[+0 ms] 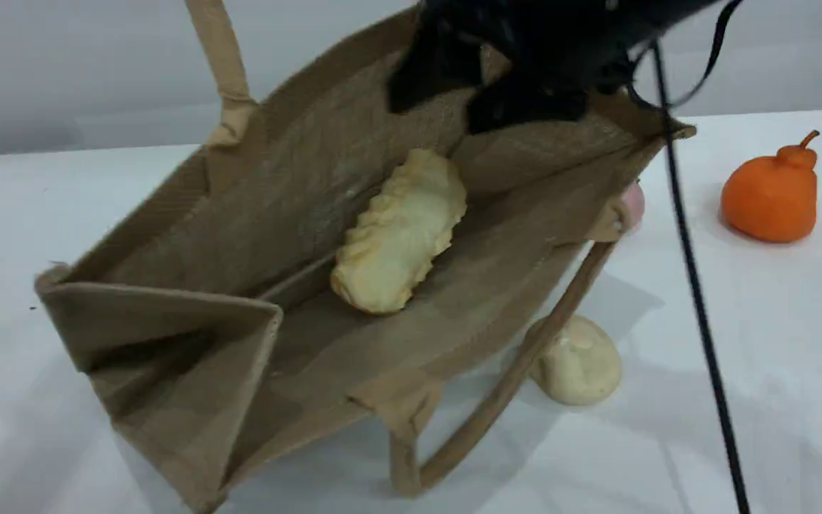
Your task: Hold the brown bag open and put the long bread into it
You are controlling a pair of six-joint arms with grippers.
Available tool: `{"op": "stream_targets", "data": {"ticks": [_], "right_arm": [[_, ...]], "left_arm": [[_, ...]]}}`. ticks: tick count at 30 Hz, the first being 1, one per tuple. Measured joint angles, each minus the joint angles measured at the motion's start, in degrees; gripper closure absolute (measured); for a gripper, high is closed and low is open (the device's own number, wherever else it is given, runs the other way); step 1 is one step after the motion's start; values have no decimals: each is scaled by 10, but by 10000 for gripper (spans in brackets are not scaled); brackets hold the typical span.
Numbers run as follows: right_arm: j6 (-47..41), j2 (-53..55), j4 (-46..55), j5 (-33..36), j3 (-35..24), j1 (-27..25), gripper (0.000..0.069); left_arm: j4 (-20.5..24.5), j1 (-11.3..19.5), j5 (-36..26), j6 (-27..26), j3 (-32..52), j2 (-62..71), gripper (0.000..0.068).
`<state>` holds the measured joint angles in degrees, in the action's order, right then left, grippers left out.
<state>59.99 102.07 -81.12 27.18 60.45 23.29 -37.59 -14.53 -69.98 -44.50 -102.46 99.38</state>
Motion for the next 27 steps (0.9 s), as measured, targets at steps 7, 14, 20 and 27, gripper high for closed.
{"op": "stream_targets", "data": {"ticks": [7,14,20,27], "right_arm": [[-51,-118,80,95,-1,-54,197],[-172,-263,213,177,-1,-145,197],[-275,-372,329,233,-1,-178,197],[-366,-477,423,242,-1,-178,197]], "left_arm": [[36,0,0,19,0,14,600],[-2,0,1,22,0,65,600],[-39,-8,2,17,0,119,600],[-40,-41,2,15,0,170,598]]}}
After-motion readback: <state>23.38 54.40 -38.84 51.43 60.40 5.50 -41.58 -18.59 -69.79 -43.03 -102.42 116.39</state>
